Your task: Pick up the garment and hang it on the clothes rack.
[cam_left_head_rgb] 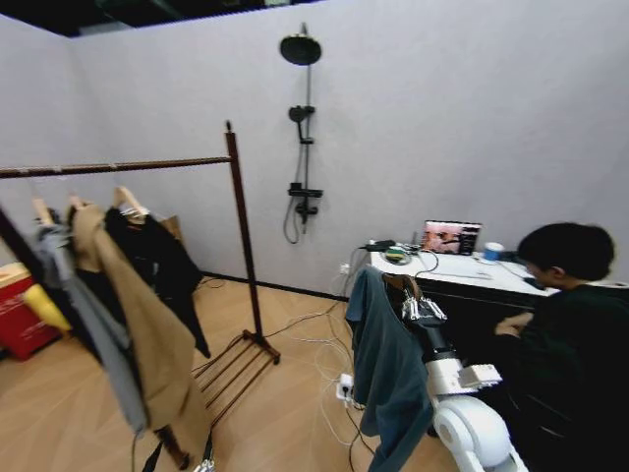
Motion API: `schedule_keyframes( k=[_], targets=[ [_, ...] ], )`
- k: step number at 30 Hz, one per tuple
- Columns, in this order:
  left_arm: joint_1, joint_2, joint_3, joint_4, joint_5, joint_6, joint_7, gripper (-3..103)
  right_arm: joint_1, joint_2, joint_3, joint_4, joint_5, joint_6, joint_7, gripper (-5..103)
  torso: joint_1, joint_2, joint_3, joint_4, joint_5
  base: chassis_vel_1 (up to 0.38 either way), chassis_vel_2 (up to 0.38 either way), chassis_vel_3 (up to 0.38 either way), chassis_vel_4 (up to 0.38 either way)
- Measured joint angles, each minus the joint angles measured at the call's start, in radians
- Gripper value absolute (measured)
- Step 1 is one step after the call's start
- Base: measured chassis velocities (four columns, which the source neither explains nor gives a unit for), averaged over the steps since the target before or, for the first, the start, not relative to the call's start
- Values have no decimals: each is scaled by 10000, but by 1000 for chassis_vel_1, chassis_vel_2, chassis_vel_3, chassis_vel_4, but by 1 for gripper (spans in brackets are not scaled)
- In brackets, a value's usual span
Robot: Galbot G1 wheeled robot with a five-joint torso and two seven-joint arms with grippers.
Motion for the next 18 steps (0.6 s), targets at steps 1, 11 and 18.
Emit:
schedule_keyframes(
  k=[1, 11, 18],
  targets=[
    [0, 0, 0, 0, 0, 0, 0, 100, 0, 0, 0, 0, 0, 0, 0, 9, 0, 0, 0, 0, 0, 129, 113, 125, 130],
    [0, 0, 0, -1, 0, 0, 0, 100, 118, -199, 55, 36, -222, 6, 27, 9, 0, 0, 0, 0, 1, 125, 132, 141, 119],
    [0, 0, 0, 0, 0, 0, 0, 100, 352, -460, 60, 28, -327, -262, -108, 9, -1, 0, 0, 2, 0, 102, 99, 102, 109]
  ],
)
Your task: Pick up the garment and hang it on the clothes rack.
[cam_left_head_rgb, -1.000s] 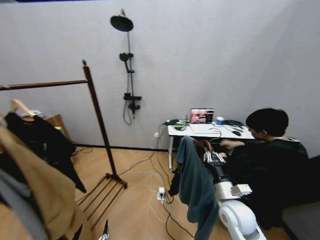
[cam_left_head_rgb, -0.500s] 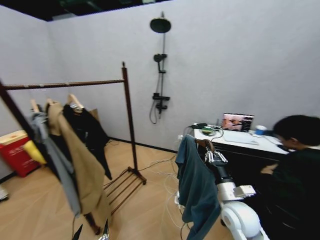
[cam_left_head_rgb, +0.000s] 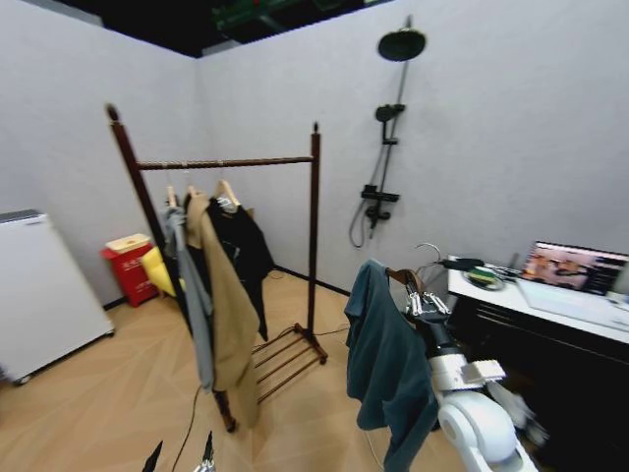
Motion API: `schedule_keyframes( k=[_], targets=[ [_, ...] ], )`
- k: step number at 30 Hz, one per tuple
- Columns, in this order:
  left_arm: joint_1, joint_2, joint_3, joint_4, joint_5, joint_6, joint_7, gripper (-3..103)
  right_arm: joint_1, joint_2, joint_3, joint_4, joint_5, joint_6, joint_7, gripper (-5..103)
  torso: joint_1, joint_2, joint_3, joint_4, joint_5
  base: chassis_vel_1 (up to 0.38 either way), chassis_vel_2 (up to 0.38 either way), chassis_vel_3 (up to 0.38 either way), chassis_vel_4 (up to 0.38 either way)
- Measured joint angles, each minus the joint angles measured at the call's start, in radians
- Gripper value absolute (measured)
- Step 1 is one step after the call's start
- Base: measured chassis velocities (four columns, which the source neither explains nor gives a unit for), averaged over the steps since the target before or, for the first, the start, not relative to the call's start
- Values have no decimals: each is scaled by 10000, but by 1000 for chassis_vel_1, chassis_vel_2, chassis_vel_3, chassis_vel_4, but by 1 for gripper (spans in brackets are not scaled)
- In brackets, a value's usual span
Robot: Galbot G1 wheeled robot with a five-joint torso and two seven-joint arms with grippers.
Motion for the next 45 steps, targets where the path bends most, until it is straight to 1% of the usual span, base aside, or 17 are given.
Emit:
schedule_keyframes(
  k=[7, 16, 19, 21, 22, 25, 27, 31, 33, 34, 37, 38, 40, 41, 43, 44, 45],
  targets=[
    [0, 0, 0, 0, 0, 0, 0, 100, 580, -628, -237, 15, 333, -380, -121, 9, -1, 1, 0, -6, 0, -35, 55, 52, -43],
    [0, 0, 1, 0, 0, 0, 0, 100, 1631, -1274, -608, -243, 1100, -787, -305, 9, 0, 1, 1, -1, -1, -154, 144, 160, -156],
    [0, 0, 1, 0, 0, 0, 0, 100, 2737, -1684, -1258, -554, 1880, -1059, -370, 9, 2, -1, 1, -5, -1, -285, 261, 278, -268],
    [0, 0, 0, 0, 0, 0, 0, 100, 2903, -1729, -1384, -596, 2042, -1112, -359, 9, 3, -2, 1, -5, -2, -282, 264, 266, -252],
    [0, 0, 2, 0, 0, 0, 1, 100, 3332, -1830, -1657, -725, 2292, -1253, -337, 9, 10, -6, 5, 2, 3, -219, 264, 227, -248],
    [0, 0, 0, 0, 0, 0, 0, 100, 3659, -1890, -1839, -839, 2380, -1355, -332, 9, 13, -7, 6, 2, 6, -209, 262, 227, -217],
    [-2, 0, 1, 0, 0, 0, 1, 100, 5045, -2002, -2529, -1265, 2709, -1672, -222, 9, 18, -9, 7, -5, -1, -118, 129, 67, -72],
    [-2, 0, 1, 0, 0, 0, 0, 100, 5978, -2060, -3069, -1577, 2924, -1903, -156, 9, 10, -8, 4, 2, -2, -39, 32, 2, -17],
    [-1, 0, 1, 0, 0, 0, 0, 100, 7021, -2145, -3877, -2142, 3298, -2082, -10, 9, -9, 3, -4, -2, -2, 33, -31, -15, 23],
    [-1, 0, 1, 0, 0, 0, 0, 100, 7021, -2145, -3877, -2142, 3298, -2082, -10, 9, -9, 3, -4, -2, -2, 65, -61, -30, 45],
    [0, 0, 1, 0, 0, 0, 0, 100, 7955, -2136, -4674, -2779, 3451, -2179, 86, 9, -12, 5, -3, -7, 2, 56, -76, -48, 44],
    [0, 0, 2, 0, 0, 0, 0, 100, 8600, -2058, -5128, -3174, 3474, -2197, 140, 9, -11, 4, -2, -9, 3, 34, -63, -82, 10],
    [0, 0, 0, 0, 0, 0, -1, 100, 9639, -1782, -5801, -3798, 3487, -2216, 203, 9, -7, 4, -2, -2, -6, 0, 0, 0, 0],
    [0, 0, 0, 0, 0, 0, -1, 100, 9639, -1782, -5801, -3798, 3487, -2216, 203, 9, -7, 4, -2, -2, -6, 0, 0, 0, 0],
    [0, 0, 0, 0, 0, 0, -3, 100, 10547, -1304, -6456, -4687, 3356, -2216, 234, 9, 3, 0, 2, 0, -4, 0, 0, 0, 0],
    [0, 0, 0, 0, 0, 0, -3, 100, 10547, -1304, -6456, -4687, 3356, -2216, 234, 9, 3, 0, 2, 0, -4, 0, 0, 0, 0],
    [0, 0, 0, 0, 0, 0, -2, 100, 11012, -880, -6779, -5267, 3284, -2240, 292, 9, 8, -2, 5, 1, -2, 0, 0, 0, 0]
  ],
)
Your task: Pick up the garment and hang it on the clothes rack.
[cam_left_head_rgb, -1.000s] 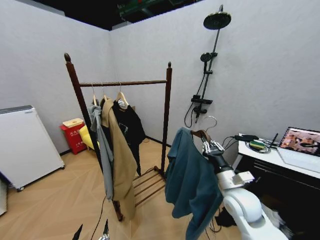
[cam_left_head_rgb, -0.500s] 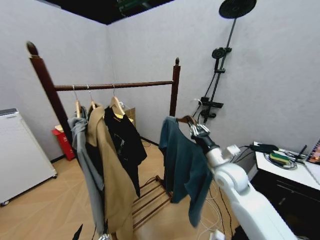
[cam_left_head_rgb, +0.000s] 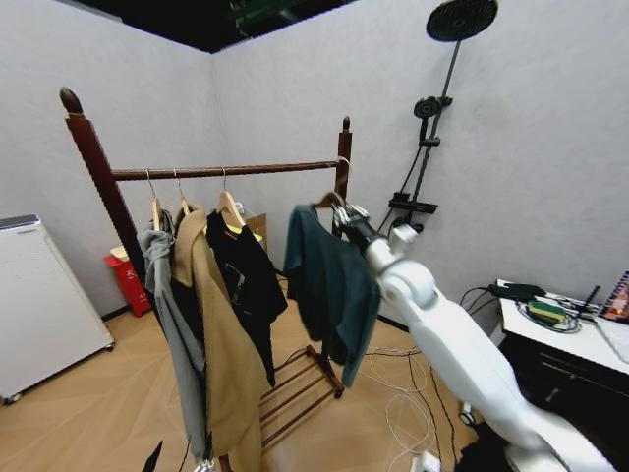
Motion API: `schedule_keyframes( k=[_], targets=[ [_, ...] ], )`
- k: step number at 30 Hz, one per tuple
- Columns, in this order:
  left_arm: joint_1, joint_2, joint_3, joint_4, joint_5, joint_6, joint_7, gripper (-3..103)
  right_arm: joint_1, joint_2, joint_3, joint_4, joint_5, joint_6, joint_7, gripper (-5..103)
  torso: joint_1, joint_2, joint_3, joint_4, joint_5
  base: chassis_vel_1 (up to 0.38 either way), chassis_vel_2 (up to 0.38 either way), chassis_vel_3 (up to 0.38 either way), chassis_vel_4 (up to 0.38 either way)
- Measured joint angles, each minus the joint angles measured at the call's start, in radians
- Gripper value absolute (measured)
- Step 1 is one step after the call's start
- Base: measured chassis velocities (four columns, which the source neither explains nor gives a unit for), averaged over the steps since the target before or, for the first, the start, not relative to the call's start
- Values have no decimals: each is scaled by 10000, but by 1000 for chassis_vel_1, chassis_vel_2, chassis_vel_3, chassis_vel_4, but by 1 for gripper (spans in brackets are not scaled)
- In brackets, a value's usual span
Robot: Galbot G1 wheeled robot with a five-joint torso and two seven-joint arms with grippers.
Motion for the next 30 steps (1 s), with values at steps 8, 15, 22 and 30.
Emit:
schedule_keyframes(
  k=[8, 15, 22, 30],
  targets=[
    [0, 0, 0, 0, 0, 0, 0, 100, 1434, 1505, -1123, -1898, -325, -193, 249, 9, -3, -1, -3, 1, -2, 0, 0, 0, 0],
    [0, 0, 1, 0, 1, 1, 0, 100, 2236, 2469, -1411, -3469, -883, -48, 109, 9, -5, 0, -4, -3, -1, 0, 0, 0, 0],
    [0, 0, 1, 0, 0, 0, 0, 100, 3029, 3234, -1704, -5210, -1348, 21, -69, 9, -5, 2, -4, -4, 1, 0, 0, 0, 0],
    [0, 0, 1, 0, 0, 0, 0, 100, 3085, 3643, -1899, -5768, -1669, -288, -79, 9, -5, 1, -4, -3, 0, 0, 0, 0, 0]
  ],
)
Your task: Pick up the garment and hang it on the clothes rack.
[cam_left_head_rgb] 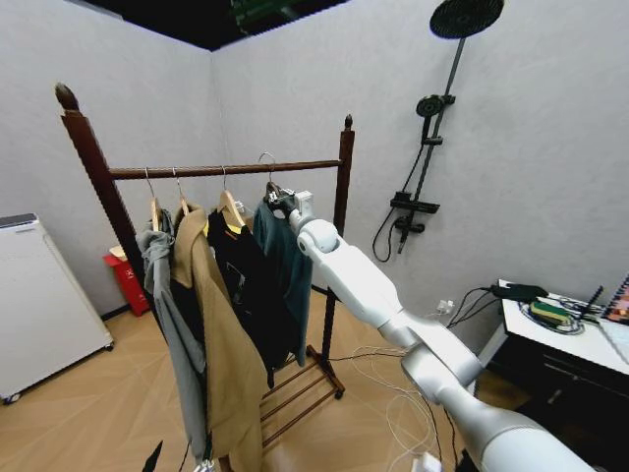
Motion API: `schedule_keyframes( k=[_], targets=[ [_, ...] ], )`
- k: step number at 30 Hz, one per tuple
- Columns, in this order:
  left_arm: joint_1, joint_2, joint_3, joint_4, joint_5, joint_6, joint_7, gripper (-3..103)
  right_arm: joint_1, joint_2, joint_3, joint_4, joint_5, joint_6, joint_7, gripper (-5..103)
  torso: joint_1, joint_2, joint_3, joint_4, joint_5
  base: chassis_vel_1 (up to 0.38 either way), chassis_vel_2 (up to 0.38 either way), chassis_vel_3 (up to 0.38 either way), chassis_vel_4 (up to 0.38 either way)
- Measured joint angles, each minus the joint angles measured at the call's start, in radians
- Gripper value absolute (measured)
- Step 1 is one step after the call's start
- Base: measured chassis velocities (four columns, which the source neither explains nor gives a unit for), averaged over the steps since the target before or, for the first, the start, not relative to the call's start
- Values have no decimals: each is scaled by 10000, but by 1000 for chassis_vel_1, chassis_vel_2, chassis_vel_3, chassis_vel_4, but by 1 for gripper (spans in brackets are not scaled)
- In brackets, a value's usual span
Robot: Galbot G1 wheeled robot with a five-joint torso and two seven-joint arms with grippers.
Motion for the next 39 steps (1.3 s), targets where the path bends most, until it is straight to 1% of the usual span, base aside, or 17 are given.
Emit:
schedule_keyframes(
  k=[7, 14, 16, 18, 19, 20, 22, 25, 26, 28, 29, 30, 32, 33, 35, 36, 39],
  targets=[
    [0, 0, 0, 0, 0, 1, 1, 100, -330, 0, 70, 487, -3, -232, 35, 8, -2, 0, 0, 4, 0, 0, 0, 0, 0],
    [0, 0, 0, 0, 0, 0, 2, 100, -1028, -1086, 549, 2586, 0, -280, -1, 33, -2, 1, -1, 1, 3, 0, 0, 0, 0],
    [0, 0, 0, 0, 0, 0, 2, 100, -1358, -1523, 703, 3234, 139, -338, 164, 39, -3, 1, -2, 1, 4, 0, 0, 0, 0],
    [0, 0, 1, 0, 0, 0, 6, 100, -2165, -2542, 1232, 4692, 424, -481, 413, 50, -1, 0, 0, 10, 4, 0, 0, 0, 0],
    [0, 0, 1, 0, 0, 0, 6, 100, -2165, -2542, 1232, 4692, 424, -481, 413, 50, -1, 0, 0, 10, 4, 0, 0, 0, 0],
    [1, 0, -2, 0, 0, 0, 2, 100, -2735, -3377, 1687, 5659, 676, -676, 644, 61, -1, 1, -1, 2, 4, 0, 0, 0, 0],
    [0, -1, 0, -2, 1, 0, 5, 100, -3824, -4506, 2629, 7249, 1206, -992, 1087, 66, -1, 2, -3, -8, 7, 0, 0, 0, 0],
    [0, 0, 0, -1, 0, 1, 4, 100, -4848, -5117, 3344, 8261, 1514, -1135, 1379, 72, -3, 3, -3, -9, 6, 0, 0, 0, 0],
    [0, 0, -1, 0, 0, 0, 2, 100, -6683, -5837, 4555, 9632, 1770, -1120, 1701, 83, -3, 2, -1, -2, 12, 0, 0, 0, 0],
    [0, 0, 0, -1, 0, 1, 5, 100, -7329, -6019, 5054, 10101, 1791, -1068, 1752, 88, -2, 1, -1, -1, 11, 0, 0, 0, 0],
    [0, -1, 1, 0, 0, 0, 5, 100, -8892, -6254, 6124, 10986, 1798, -995, 1801, 93, -4, 3, -4, -2, -3, 0, 0, 0, 0],
    [0, -1, 1, 0, 0, 0, 5, 100, -8892, -6254, 6124, 10986, 1798, -995, 1801, 93, -4, 3, -4, -2, -3, 0, 0, 0, 0],
    [0, -1, 0, -1, 0, 0, 4, 100, -11785, -6030, 8047, 12077, 1519, -793, 1825, 99, -3, 2, -3, 2, 5, 0, 0, 0, 0],
    [0, -1, 0, -1, 0, 0, 4, 100, -11785, -6030, 8047, 12077, 1519, -793, 1825, 99, -3, 2, -3, 2, 5, 0, 0, 0, 0],
    [0, -1, 1, 0, 0, 0, 6, 100, -14393, -5393, 9681, 12806, 946, -376, 1671, 100, -4, 3, -4, 1, 0, 0, 0, 0, 0],
    [0, -1, 1, 0, 0, 0, 6, 100, -14393, -5393, 9681, 12806, 946, -376, 1671, 100, -4, 3, -4, 1, 0, 0, 0, 0, 0],
    [0, 0, 0, 0, 0, 0, 4, 100, -17098, -4244, 10782, 13441, 240, 379, 1498, 100, -4, 4, -3, 2, -1, 0, 0, 0, 0]
  ],
)
